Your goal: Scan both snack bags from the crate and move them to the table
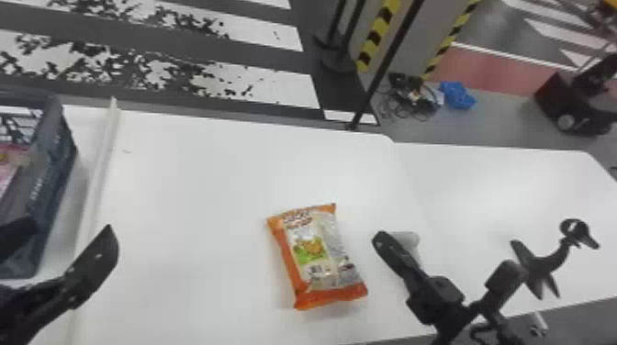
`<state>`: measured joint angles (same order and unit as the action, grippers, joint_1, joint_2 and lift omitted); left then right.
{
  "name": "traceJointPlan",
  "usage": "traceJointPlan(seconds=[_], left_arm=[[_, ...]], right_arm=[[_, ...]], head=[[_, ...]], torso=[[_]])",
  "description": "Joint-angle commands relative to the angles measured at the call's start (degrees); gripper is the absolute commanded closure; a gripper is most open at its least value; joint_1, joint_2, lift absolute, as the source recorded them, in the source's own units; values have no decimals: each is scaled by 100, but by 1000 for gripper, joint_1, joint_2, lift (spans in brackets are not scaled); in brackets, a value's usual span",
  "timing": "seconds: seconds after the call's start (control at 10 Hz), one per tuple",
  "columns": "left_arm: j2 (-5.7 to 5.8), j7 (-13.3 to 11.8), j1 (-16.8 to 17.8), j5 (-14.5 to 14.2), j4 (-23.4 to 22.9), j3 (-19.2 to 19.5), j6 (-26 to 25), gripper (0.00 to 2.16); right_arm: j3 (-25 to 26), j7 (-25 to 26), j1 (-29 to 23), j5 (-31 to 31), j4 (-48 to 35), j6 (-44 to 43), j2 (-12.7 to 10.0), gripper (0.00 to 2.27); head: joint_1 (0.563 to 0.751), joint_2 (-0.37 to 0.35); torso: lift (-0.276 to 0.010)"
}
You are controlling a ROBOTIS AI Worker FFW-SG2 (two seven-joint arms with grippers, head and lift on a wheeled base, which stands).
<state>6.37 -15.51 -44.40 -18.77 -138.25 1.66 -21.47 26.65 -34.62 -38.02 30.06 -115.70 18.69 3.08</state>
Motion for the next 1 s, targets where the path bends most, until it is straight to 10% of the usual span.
traceJointPlan(seconds=[0.0, 0.9], left_arm=[[-4, 66, -25, 128, -9, -148, 77, 63], [-22, 101, 1, 260, 176, -298, 94, 63]], right_arm=[[-407, 17, 102, -185, -154, 114, -18, 2243], [-1338, 228, 1192, -976, 1893, -959, -273, 2243]], head=[[695, -309], [695, -162]], torso=[[-87], [-87]])
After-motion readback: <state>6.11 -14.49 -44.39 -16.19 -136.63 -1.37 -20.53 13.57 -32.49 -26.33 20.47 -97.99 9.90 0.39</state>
